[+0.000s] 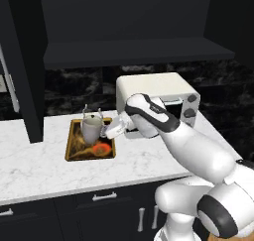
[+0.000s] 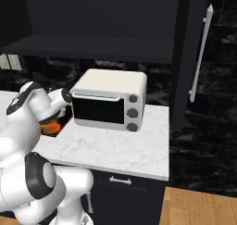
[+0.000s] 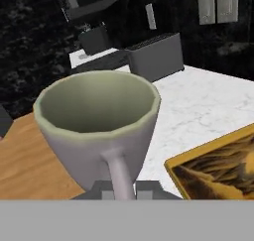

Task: Pick the kettle from the counter and place it on the tray. Then pick the mug from the cabinet and place it on the tray. Then close the cabinet doors.

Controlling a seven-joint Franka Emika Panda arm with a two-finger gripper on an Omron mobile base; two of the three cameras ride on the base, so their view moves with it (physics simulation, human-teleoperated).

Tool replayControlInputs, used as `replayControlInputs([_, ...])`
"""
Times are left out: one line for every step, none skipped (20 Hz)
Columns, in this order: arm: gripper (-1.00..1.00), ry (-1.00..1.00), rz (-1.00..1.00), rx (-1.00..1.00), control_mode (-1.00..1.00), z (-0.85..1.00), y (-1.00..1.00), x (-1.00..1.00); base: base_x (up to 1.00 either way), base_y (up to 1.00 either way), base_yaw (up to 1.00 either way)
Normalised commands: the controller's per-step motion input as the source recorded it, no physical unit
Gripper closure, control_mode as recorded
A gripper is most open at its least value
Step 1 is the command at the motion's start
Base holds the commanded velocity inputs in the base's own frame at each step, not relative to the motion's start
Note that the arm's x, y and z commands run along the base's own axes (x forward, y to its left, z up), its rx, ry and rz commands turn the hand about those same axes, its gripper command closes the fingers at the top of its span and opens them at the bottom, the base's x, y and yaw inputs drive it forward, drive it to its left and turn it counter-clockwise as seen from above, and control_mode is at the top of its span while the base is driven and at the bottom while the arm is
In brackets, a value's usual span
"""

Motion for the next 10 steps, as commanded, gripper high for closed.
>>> replayControlInputs([1.00, 0.31, 0.00, 0.10, -1.00, -0.76, 0.00, 0.69, 0.00, 0.00, 0.00])
replayControlInputs([1.00, 0.31, 0.00, 0.07, -1.00, -0.74, 0.00, 0.67, 0.00, 0.00, 0.00])
replayControlInputs([1.00, 0.29, 0.00, 0.02, -1.00, -0.73, 0.02, 0.71, 0.00, 0.00, 0.00])
replayControlInputs([1.00, 0.23, 0.00, 0.00, -1.00, -0.69, 0.15, 0.63, 0.00, 0.00, 0.00])
replayControlInputs([1.00, 0.17, 0.00, 0.00, -1.00, -0.63, 0.16, 0.51, 0.00, 0.00, 0.00])
replayControlInputs([1.00, 0.11, 0.00, -0.02, -1.00, -0.61, 0.21, 0.51, 0.00, 0.00, 0.00])
replayControlInputs([1.00, 0.00, 0.00, -0.07, -1.00, -0.57, 0.26, 0.42, 0.00, 0.00, 0.00])
replayControlInputs([1.00, 0.00, 0.00, -0.12, -1.00, -0.42, 0.16, 0.28, 0.00, 0.00, 0.00])
replayControlInputs([1.00, -0.10, 0.00, -0.16, -1.00, -0.34, 0.11, 0.12, 0.00, 0.00, 0.00])
replayControlInputs([1.00, -0.13, 0.00, -0.16, -1.00, -0.30, 0.09, 0.10, 0.00, 0.00, 0.00])
